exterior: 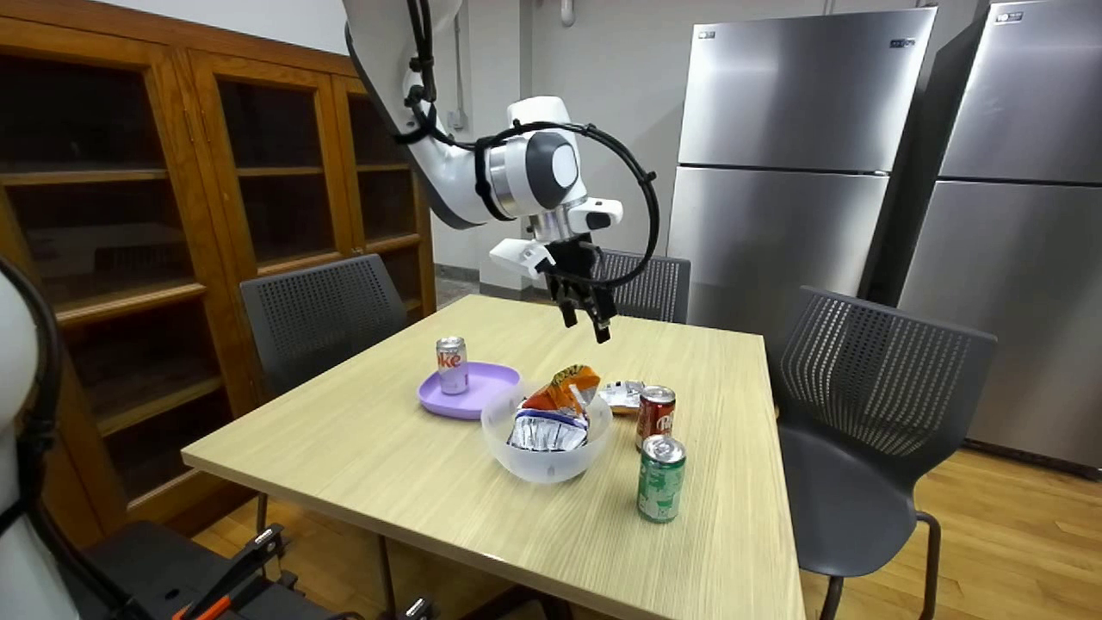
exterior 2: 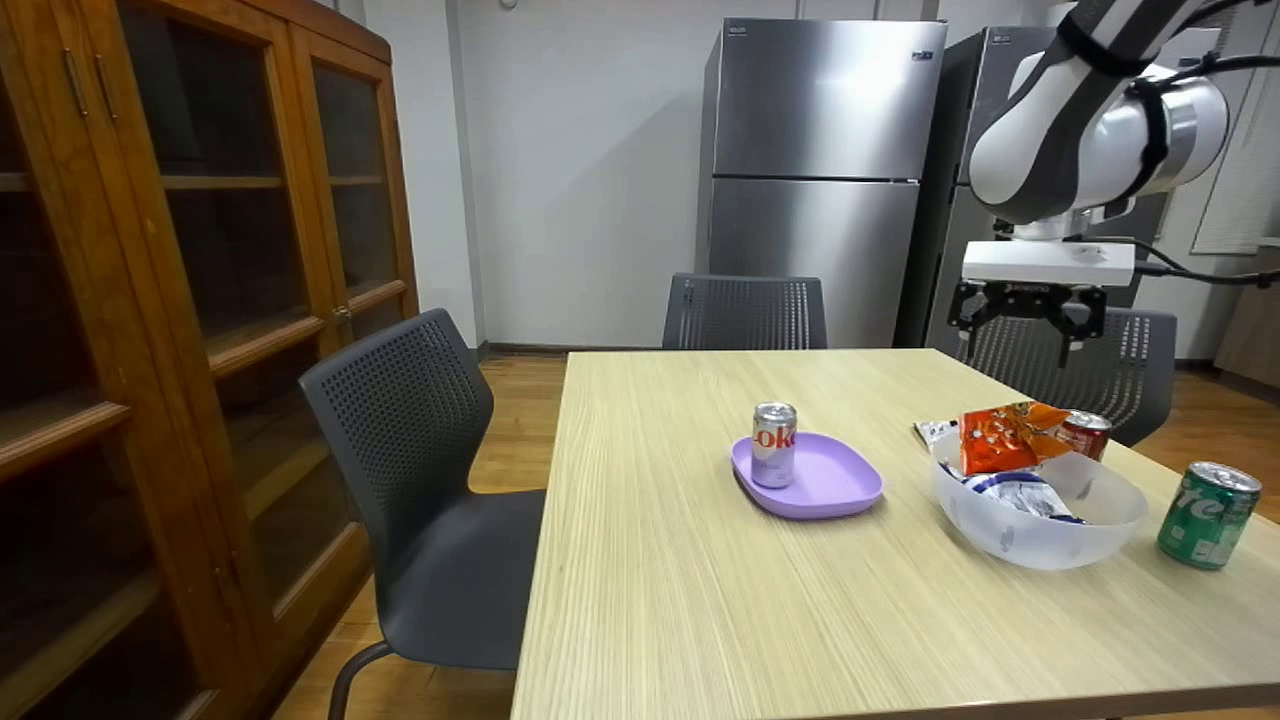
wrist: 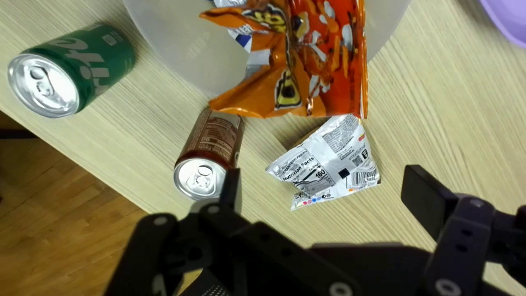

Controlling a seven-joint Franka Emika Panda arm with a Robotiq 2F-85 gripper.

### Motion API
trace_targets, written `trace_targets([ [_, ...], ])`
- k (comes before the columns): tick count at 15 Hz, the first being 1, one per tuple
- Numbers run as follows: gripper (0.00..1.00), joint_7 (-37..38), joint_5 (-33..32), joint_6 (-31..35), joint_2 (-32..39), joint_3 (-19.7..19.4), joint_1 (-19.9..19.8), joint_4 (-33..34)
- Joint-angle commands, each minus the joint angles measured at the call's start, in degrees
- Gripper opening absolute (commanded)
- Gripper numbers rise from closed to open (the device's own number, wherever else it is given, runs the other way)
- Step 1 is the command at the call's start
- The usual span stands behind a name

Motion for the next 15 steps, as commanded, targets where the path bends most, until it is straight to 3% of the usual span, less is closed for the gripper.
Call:
trace_targets([
  [1,1.0,2.21,3.46,-0.34,4.73,-0.25,-1.1,6.38],
  [6,1.0,6.22,9.9,-1.39,12.31,-0.76,-1.89,14.63],
  [15,1.0,21.26,14.46,-3.57,25.33,-3.1,-1.12,28.56],
])
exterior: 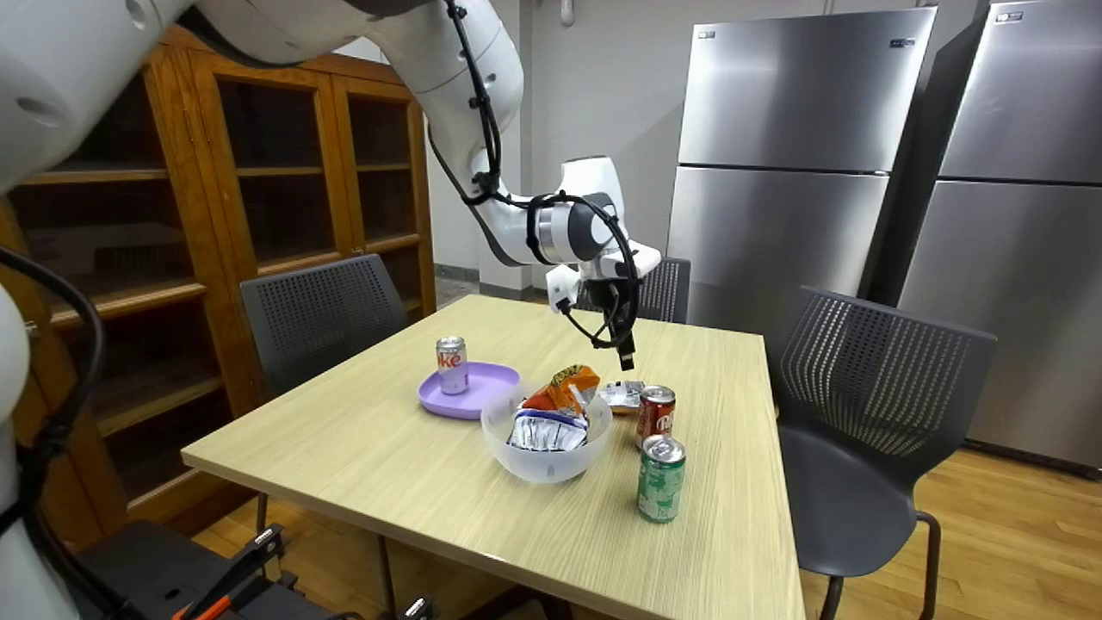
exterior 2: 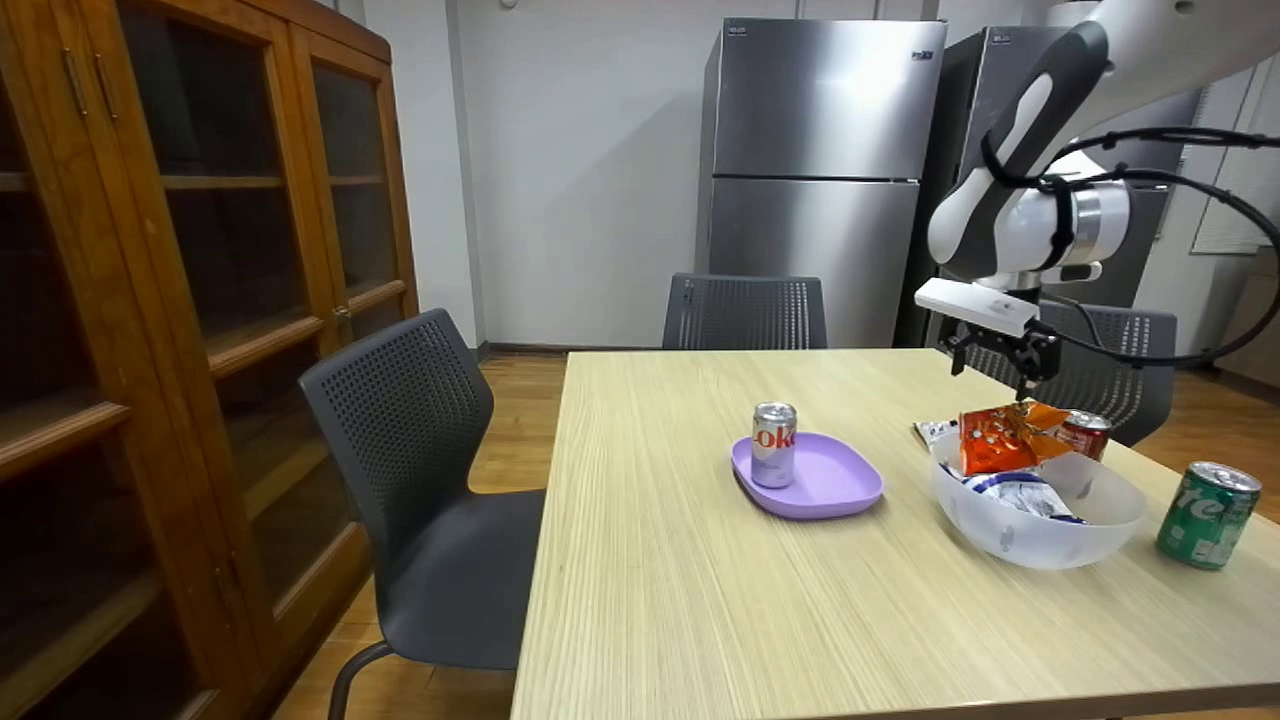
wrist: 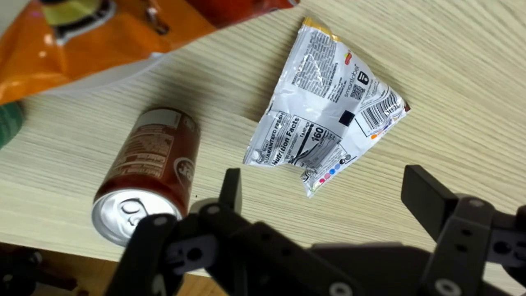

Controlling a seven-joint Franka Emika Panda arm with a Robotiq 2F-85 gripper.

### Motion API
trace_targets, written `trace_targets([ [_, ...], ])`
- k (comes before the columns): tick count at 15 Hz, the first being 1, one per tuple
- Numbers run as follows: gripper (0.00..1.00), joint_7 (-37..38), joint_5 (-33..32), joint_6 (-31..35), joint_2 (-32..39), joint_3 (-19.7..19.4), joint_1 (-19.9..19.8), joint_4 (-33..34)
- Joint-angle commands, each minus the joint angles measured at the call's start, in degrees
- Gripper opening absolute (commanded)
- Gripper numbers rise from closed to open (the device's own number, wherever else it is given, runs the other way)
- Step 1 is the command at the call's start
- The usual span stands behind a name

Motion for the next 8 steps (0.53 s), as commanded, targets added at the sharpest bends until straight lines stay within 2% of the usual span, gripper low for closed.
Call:
trace_targets([
  [1,1.0,6.54,1.26,-3.35,5.61,-1.01,0.53,7.89],
  [8,1.0,15.37,0.42,-7.84,12.55,-0.9,0.56,16.86],
])
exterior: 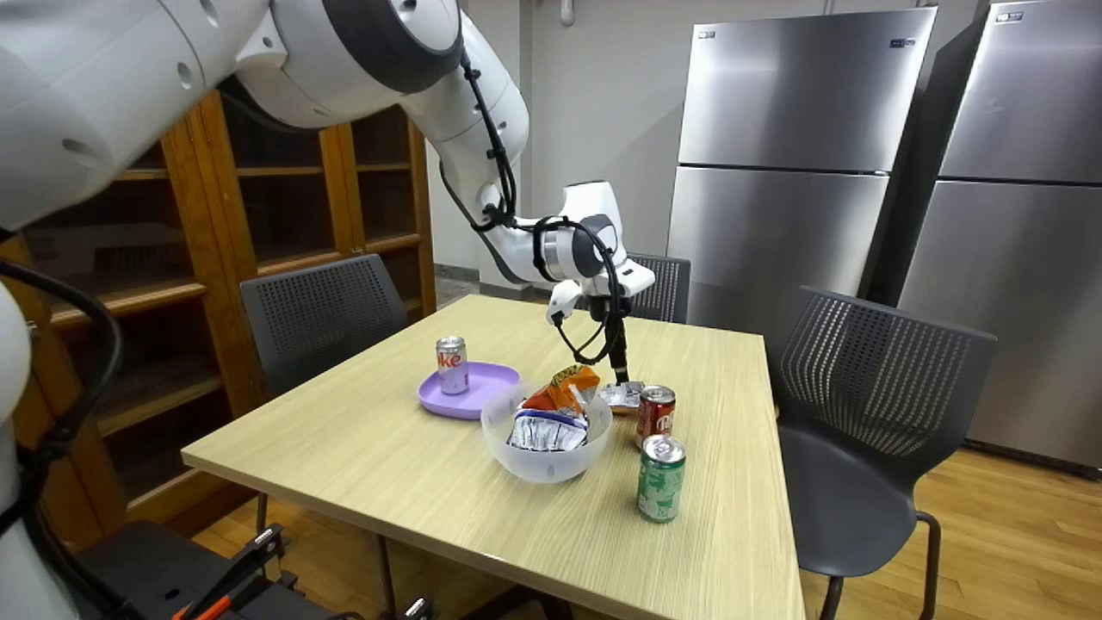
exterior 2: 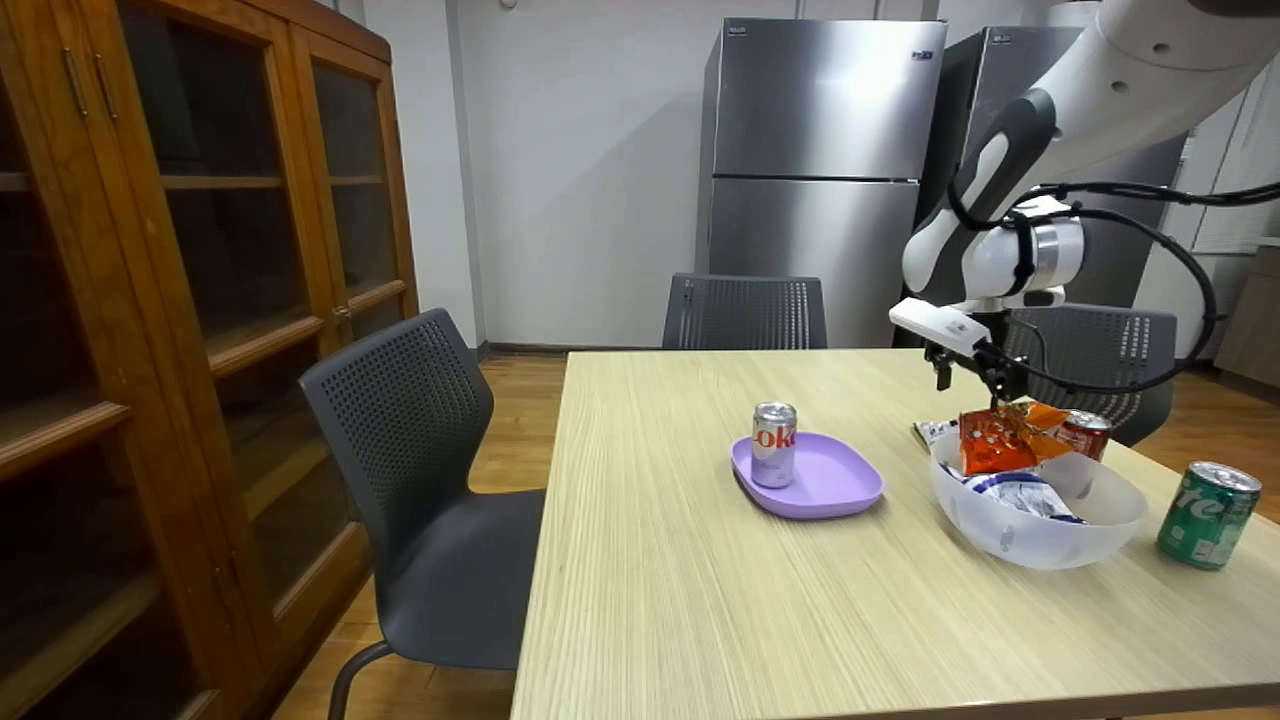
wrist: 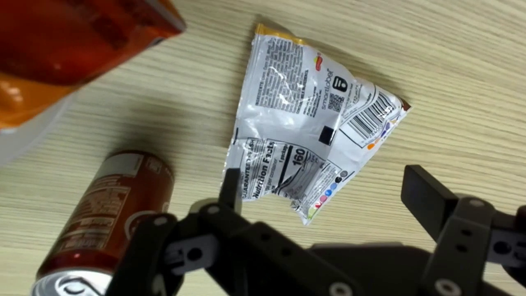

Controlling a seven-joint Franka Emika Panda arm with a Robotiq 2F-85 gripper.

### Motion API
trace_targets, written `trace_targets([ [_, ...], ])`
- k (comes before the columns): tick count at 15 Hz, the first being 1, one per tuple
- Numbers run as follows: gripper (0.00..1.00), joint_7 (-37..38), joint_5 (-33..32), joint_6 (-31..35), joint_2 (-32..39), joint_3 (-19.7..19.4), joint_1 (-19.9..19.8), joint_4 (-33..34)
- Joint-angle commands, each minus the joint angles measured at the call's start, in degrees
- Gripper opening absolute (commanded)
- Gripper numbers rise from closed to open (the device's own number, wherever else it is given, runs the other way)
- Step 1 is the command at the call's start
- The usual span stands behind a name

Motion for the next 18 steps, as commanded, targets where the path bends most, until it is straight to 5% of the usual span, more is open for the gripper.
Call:
trace_targets([
  [1,1.0,4.46,0.2,-4.39,4.09,-0.54,0.23,6.86],
  [14,1.0,9.99,-0.02,-10.16,10.23,0.49,-1.74,16.05],
  [15,0.75,10.22,-0.04,-10.57,10.56,0.46,-1.87,16.56],
  [18,0.58,10.26,-0.05,-11.14,10.97,0.59,-2.29,17.38],
])
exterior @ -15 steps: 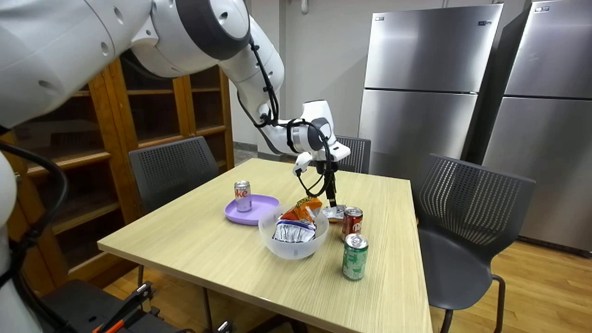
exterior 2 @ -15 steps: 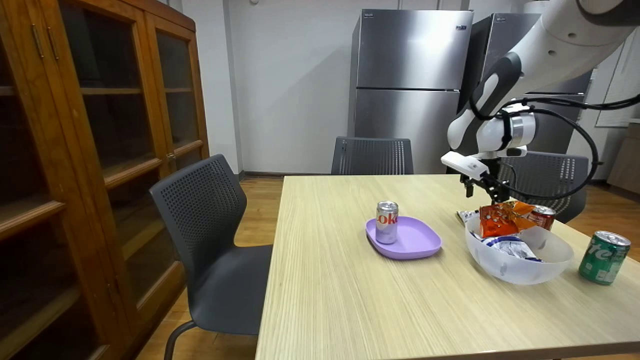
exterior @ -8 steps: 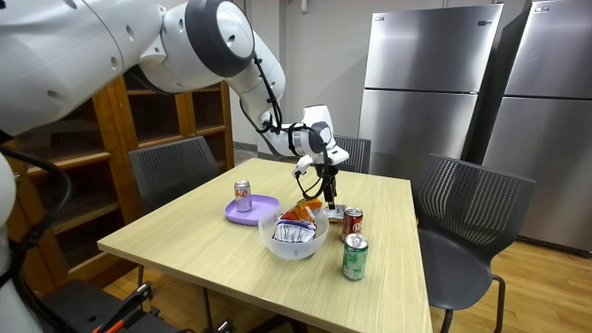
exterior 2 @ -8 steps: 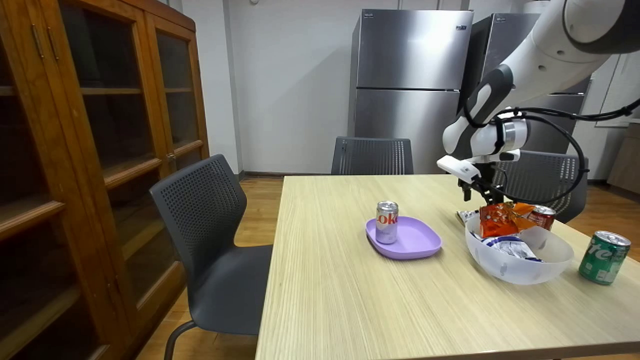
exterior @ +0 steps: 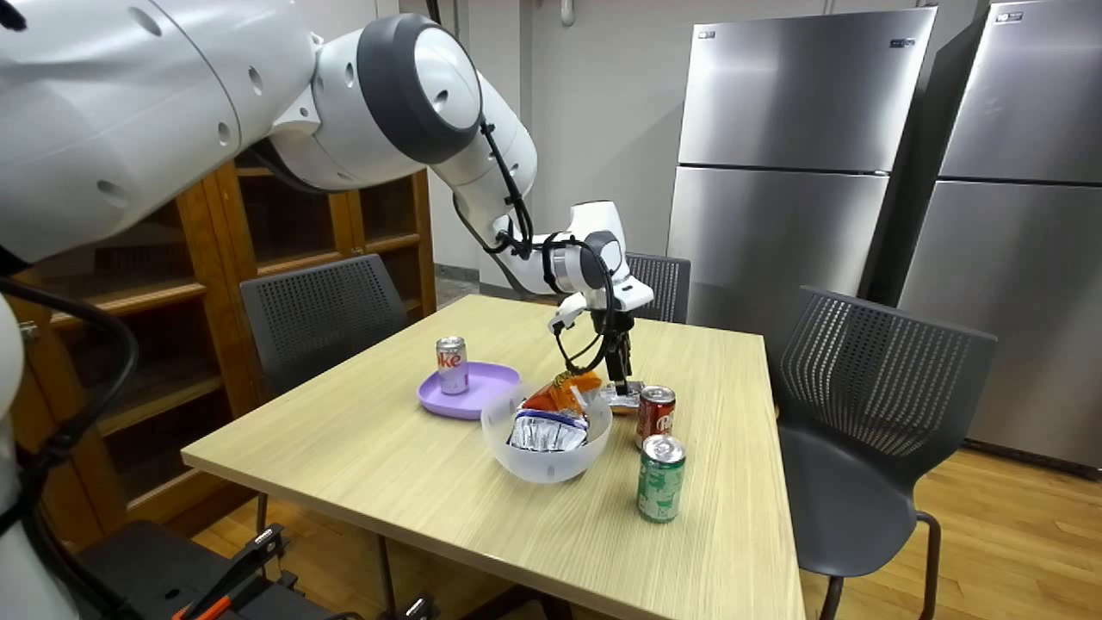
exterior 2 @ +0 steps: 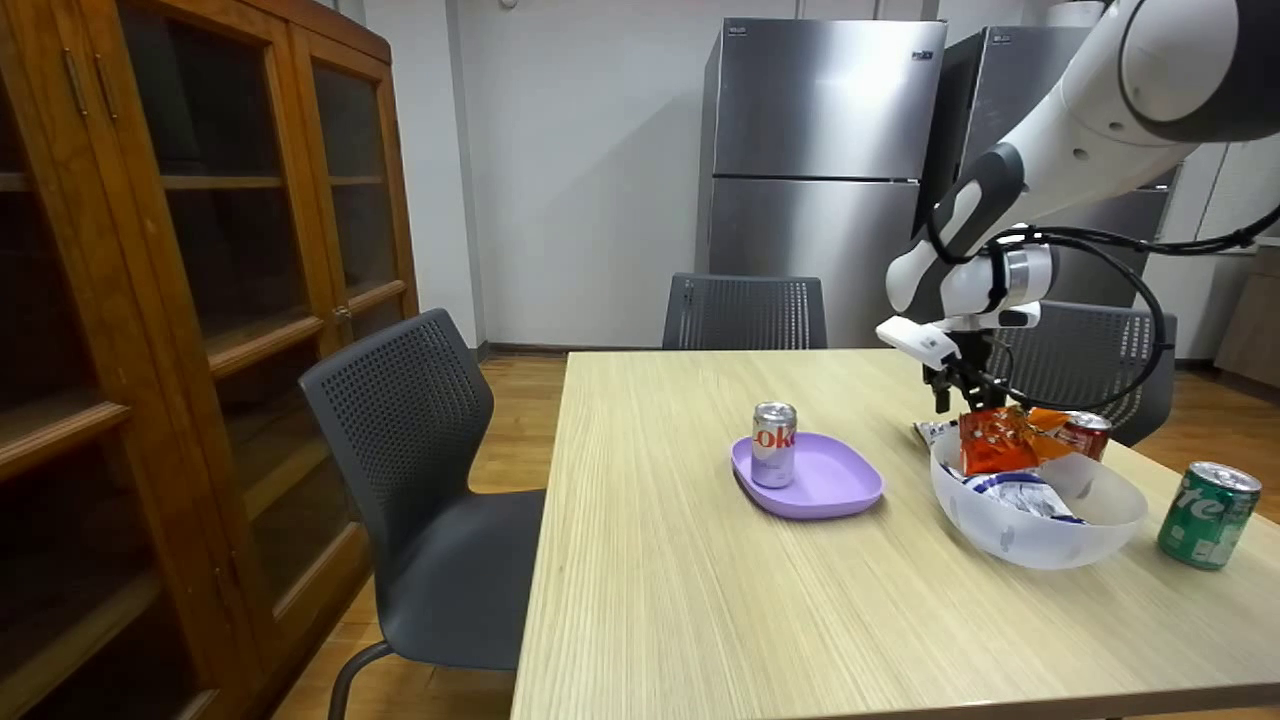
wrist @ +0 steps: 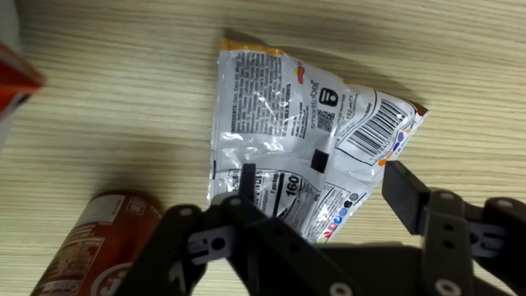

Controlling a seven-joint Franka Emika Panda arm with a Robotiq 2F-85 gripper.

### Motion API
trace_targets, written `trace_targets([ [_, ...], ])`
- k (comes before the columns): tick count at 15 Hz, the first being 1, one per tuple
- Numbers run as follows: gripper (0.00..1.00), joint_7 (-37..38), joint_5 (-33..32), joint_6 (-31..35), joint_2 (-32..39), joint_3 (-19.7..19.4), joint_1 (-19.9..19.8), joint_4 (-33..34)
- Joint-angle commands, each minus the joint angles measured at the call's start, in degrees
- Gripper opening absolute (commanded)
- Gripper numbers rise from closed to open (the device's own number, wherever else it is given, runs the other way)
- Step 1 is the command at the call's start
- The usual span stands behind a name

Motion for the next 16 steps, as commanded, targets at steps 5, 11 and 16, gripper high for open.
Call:
trace_targets([
  [5,0.2,1.16,-0.09,-2.7,1.25,0.71,-1.5,3.87],
  [11,0.0,1.09,-0.26,-2.16,0.5,0.61,-1.37,2.98],
  [16,0.0,0.9,-0.55,-0.96,-1.07,0.45,-0.78,1.12],
])
